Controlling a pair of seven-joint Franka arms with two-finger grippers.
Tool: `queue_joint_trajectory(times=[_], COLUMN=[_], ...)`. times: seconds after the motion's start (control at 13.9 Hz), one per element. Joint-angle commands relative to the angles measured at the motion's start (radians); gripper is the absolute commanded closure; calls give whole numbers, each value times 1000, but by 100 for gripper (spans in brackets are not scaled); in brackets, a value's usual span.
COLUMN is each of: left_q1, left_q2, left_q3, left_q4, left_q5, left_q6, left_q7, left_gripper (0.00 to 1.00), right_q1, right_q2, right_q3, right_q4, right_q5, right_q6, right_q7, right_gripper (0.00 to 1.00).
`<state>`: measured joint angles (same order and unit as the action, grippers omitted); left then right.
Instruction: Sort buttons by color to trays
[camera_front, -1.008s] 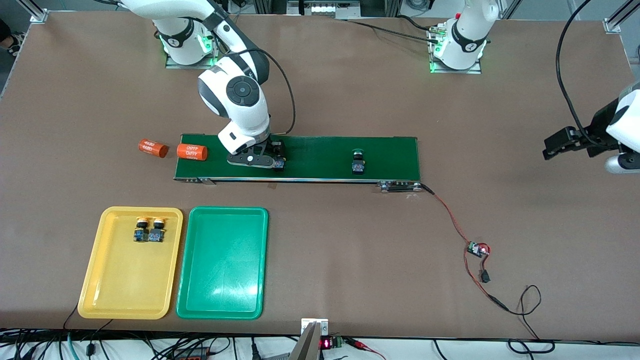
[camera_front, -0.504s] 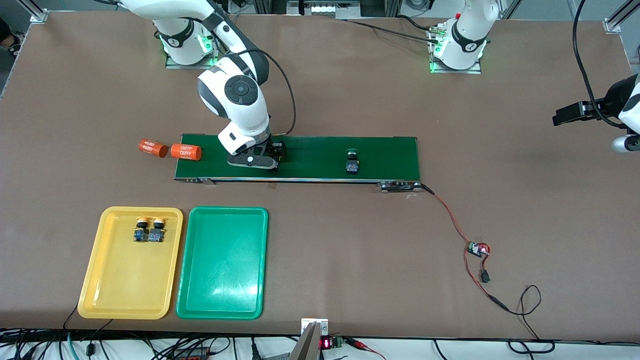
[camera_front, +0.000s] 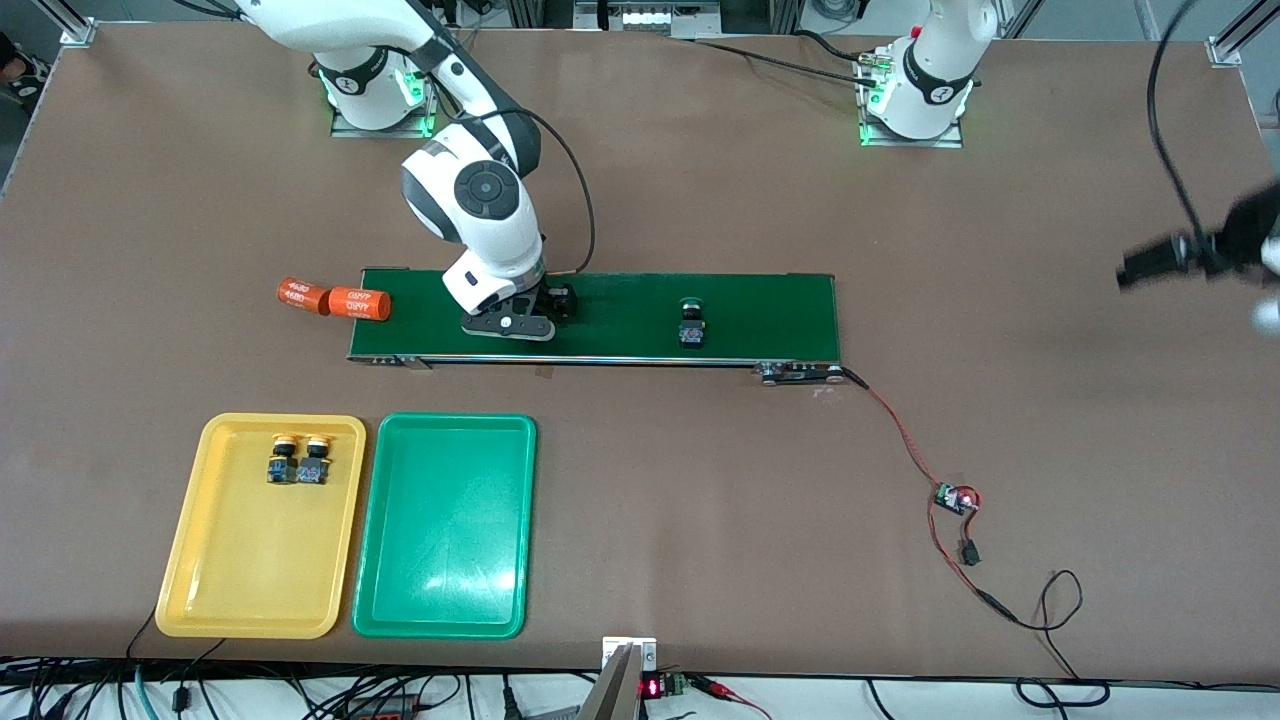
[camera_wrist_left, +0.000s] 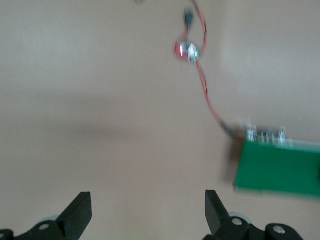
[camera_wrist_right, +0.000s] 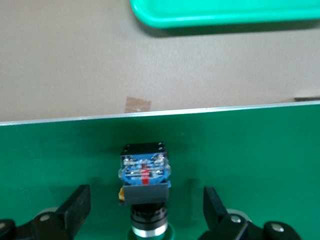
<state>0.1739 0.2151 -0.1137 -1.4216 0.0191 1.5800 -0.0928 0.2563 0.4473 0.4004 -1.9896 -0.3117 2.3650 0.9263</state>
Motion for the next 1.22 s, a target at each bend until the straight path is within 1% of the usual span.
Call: queue_joint_trajectory(times=[0.0,0.07,0.14,0.22,0.29,0.36,0.43,0.5,0.58,0.65,0.72,0.79,0.94,1.01,1.08,1.15], left_q1=[2,1,-7,-7,-4,-4,-4,-2,-4,-4,-5,-5,-2,2,4,3], left_q2=[30,29,21,14,-15,-31,-36,-39,-46,-46,-46,-40,-40,-39,-40,-42], left_q3=[-6,-12,-27,-47,-49,-49,-50,-50,-52,-55,-55,-52,-50,-49,-49,-50], left_q4=[26,23,18,23,18,20,20,18,30,30,30,30,15,15,15,16], left_q5=[-25,-25,-24,-13,-13,-11,-13,-14,-13,-13,-11,-16,-25,-25,-24,-22], left_q6=[130,132,129,126,111,85,78,69,58,58,64,77,80,77,65,37], left_q7=[11,15,15,12,15,15,15,16,16,15,15,15,9,8,15,15], left_gripper=[0,0,0,0,0,0,0,0,0,0,0,0,0,0,0,0], right_q1=[9,8,6,3,-3,-11,-24,-38,-48,-52,-55,-58,-68,-72,-78,-94], right_q2=[16,22,24,24,16,-2,-24,-35,-36,-33,-26,-4,72,114,143,163], right_q3=[-6,-6,-6,-6,-9,-18,-20,-20,-23,-43,-72,-105,-184,-207,-222,-225], right_q4=[5,5,5,9,18,29,50,96,154,210,250,290,411,476,512,517], right_q5=[5,5,5,5,5,6,6,13,49,80,82,77,74,77,80,79], right_q6=[7,8,7,2,-4,-18,-57,-103,-145,-156,-153,-145,-133,-110,-83,-51], right_q7=[17,16,13,14,2,-1,-6,-9,-18,-52,-104,-159,-291,-355,-391,-405], right_gripper=[0,13,34,60,77,84,85,85,85,85,85,85,85,85,85,85])
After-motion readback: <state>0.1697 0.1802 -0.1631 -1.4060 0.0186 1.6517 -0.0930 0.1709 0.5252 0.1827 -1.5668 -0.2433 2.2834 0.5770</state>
